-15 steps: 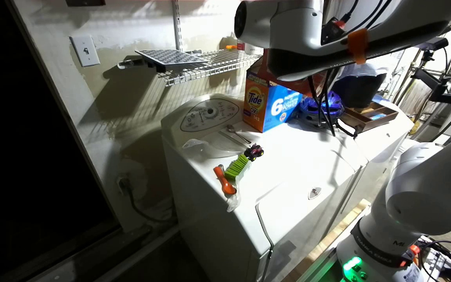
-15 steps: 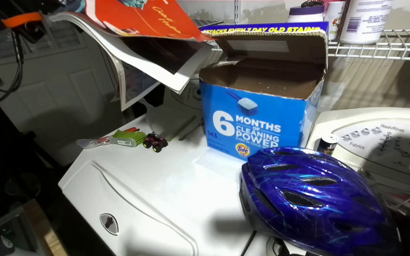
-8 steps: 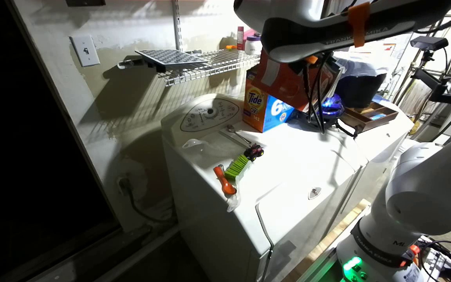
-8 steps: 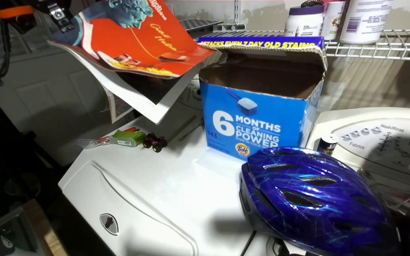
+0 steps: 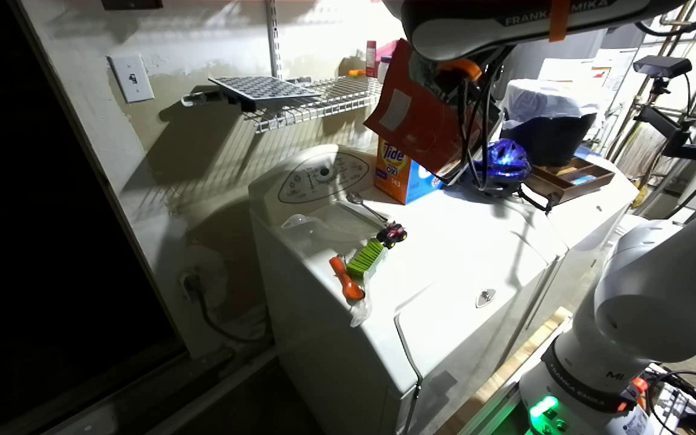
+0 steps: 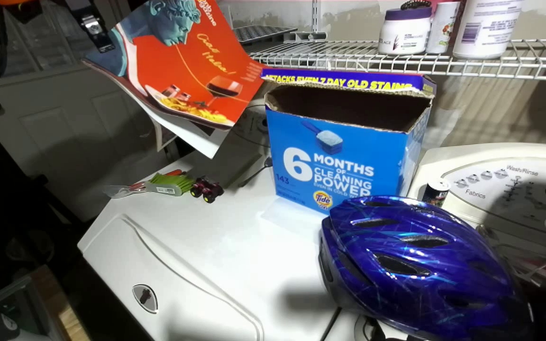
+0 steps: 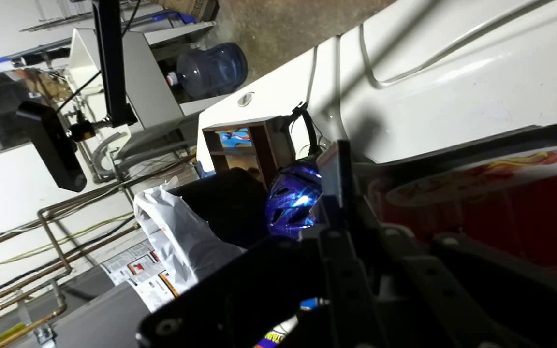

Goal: Put the orange book on the shelf

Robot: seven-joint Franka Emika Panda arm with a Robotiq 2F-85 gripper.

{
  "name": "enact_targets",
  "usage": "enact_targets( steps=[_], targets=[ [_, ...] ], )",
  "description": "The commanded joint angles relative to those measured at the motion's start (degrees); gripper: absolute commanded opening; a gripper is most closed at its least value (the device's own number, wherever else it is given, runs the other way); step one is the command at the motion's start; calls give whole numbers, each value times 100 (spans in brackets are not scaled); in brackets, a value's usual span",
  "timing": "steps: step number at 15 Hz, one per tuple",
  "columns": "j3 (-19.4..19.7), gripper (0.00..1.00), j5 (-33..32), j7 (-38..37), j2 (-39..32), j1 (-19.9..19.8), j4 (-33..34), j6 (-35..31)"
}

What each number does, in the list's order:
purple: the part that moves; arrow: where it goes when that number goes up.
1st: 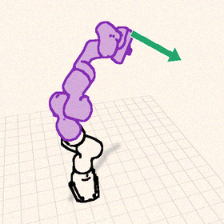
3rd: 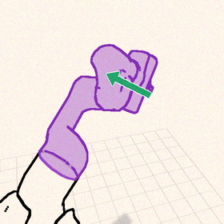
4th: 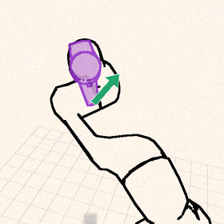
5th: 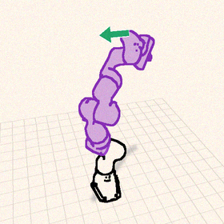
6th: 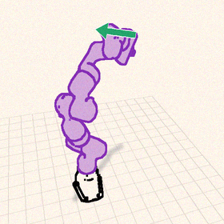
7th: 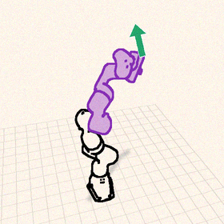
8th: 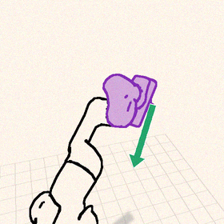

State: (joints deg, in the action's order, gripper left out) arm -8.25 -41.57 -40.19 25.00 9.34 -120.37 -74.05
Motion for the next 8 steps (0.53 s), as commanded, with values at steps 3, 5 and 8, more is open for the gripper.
enact_targets(
  steps=[3,5,8],
  targets=[
    [39,2,420,279,-12,-190,465,-465],
    [35,2,531,349,-19,-258,537,-580],
    [54,2,754,491,-21,-331,626,-761]
  ],
)
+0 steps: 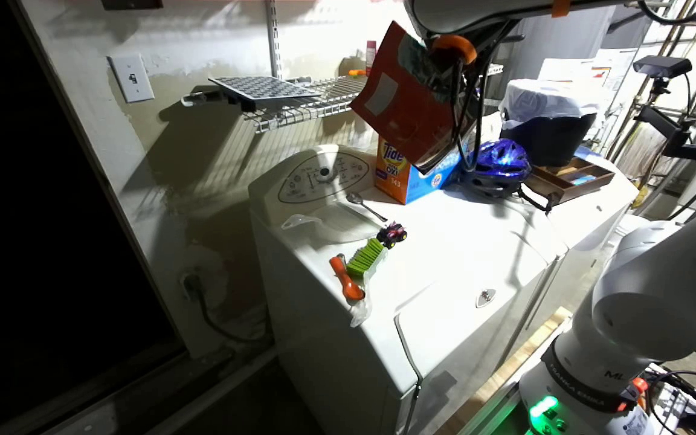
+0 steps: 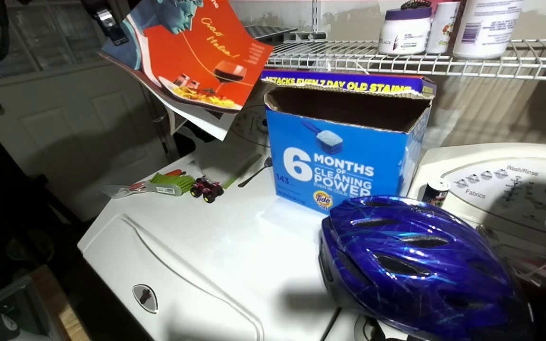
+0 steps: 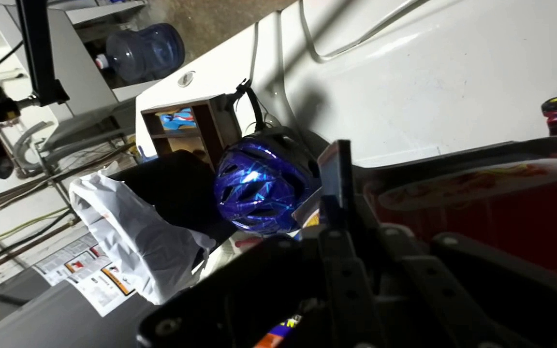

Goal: Put the orange book on the shelf

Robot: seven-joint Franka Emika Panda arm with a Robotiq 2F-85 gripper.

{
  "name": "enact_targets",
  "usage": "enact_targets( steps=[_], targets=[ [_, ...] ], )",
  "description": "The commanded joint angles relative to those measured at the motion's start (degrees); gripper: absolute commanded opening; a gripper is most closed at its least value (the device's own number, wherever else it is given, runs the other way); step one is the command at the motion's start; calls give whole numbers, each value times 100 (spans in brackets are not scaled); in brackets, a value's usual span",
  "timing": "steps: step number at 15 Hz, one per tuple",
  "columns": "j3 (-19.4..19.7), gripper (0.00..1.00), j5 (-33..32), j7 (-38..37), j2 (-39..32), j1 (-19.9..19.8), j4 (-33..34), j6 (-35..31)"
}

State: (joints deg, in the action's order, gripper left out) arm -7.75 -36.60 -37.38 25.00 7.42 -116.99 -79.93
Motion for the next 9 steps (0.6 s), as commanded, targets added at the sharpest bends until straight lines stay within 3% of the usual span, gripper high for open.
enact_targets(
  steps=[1,9],
  targets=[
    [2,2,308,257,-10,-166,315,-218],
    [-31,2,409,513,44,-313,587,-482]
  ],
)
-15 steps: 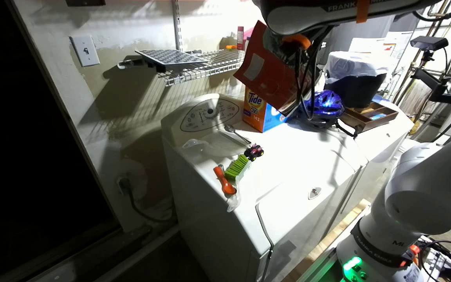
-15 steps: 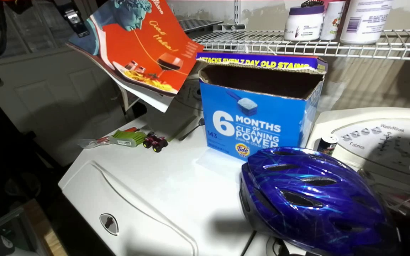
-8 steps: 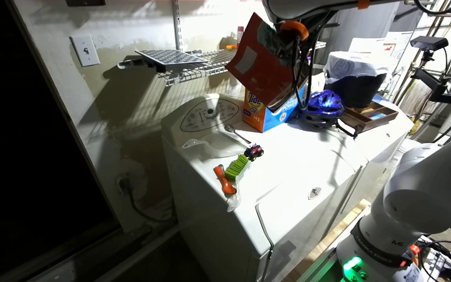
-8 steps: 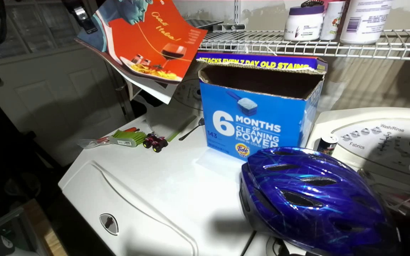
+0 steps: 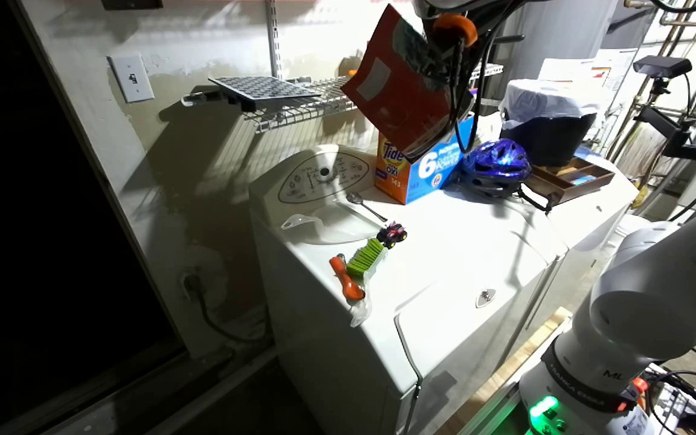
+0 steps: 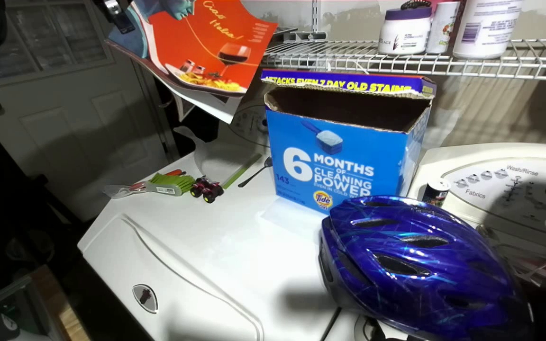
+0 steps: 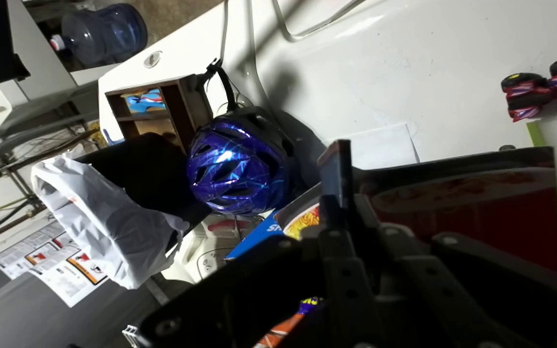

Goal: Put the orange book on the shelf

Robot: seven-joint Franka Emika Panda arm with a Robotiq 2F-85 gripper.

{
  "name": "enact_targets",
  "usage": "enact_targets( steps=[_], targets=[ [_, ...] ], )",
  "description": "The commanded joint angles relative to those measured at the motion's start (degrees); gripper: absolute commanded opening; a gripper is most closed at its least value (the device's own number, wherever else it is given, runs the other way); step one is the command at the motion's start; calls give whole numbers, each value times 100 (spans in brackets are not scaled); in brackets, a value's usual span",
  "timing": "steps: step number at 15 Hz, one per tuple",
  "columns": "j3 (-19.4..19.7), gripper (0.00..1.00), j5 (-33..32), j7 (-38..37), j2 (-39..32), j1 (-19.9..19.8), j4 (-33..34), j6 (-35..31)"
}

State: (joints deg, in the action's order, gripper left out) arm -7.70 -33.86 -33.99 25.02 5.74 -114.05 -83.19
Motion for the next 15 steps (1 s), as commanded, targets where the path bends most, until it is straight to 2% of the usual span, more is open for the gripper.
enact_targets(
  steps=[1,7,12,15],
  targets=[
    [-44,2,91,191,47,-164,328,-211],
    [-216,2,-624,121,-20,-341,385,-744],
    [-346,2,-2129,-330,-332,-523,237,-1138],
    [-333,2,-3022,-708,-639,-517,124,-1140]
  ],
)
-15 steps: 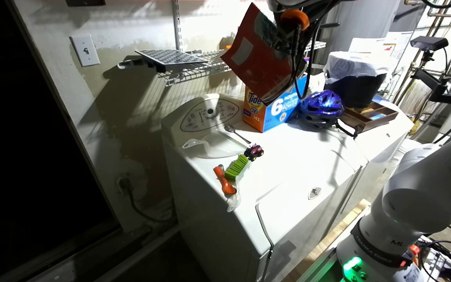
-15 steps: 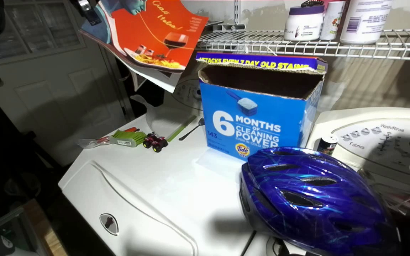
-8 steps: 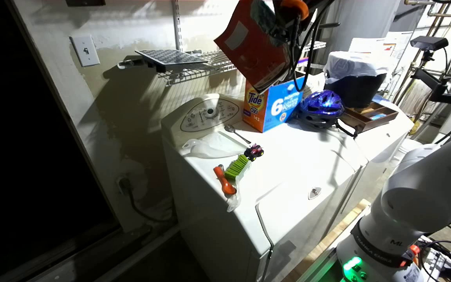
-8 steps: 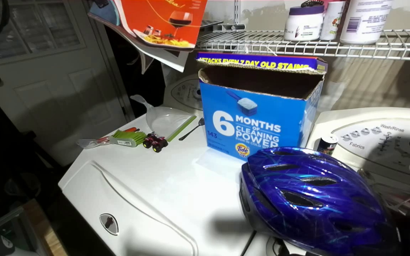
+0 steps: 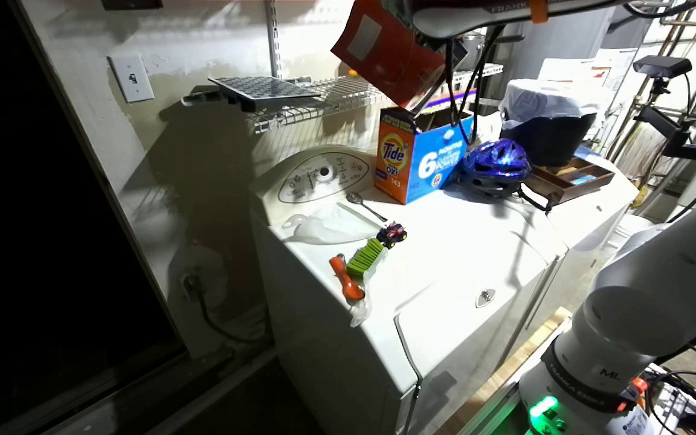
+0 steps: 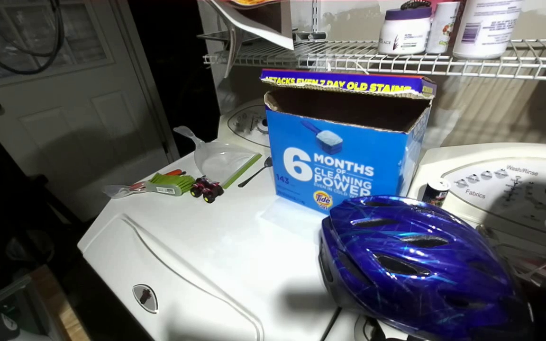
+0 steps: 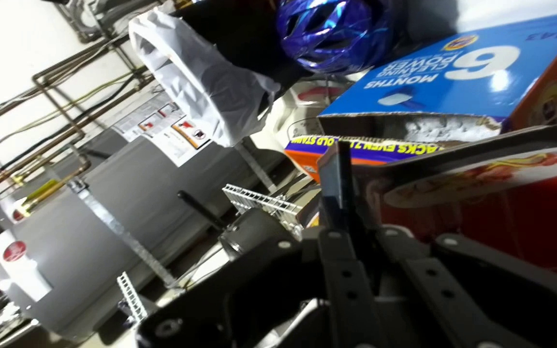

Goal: Put the orange book on the shelf

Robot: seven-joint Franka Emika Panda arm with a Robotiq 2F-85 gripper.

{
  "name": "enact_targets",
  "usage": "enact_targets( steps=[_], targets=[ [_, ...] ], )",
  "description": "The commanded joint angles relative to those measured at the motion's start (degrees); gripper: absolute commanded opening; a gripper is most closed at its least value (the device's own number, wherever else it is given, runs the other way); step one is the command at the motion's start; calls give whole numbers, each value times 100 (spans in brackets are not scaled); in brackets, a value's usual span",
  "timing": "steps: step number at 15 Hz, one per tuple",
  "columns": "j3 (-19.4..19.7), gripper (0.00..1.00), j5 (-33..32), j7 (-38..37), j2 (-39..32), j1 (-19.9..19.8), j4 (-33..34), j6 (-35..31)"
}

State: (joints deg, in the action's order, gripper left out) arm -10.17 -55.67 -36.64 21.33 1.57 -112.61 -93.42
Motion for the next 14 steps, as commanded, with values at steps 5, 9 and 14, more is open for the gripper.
enact_targets(
  steps=[5,9,14],
  targets=[
    [115,9,-1381,-611,-580,146,-174,37],
    [122,9,-1591,-765,-686,164,-248,33],
    [35,2,-2019,-881,-762,156,-285,193]
  ],
)
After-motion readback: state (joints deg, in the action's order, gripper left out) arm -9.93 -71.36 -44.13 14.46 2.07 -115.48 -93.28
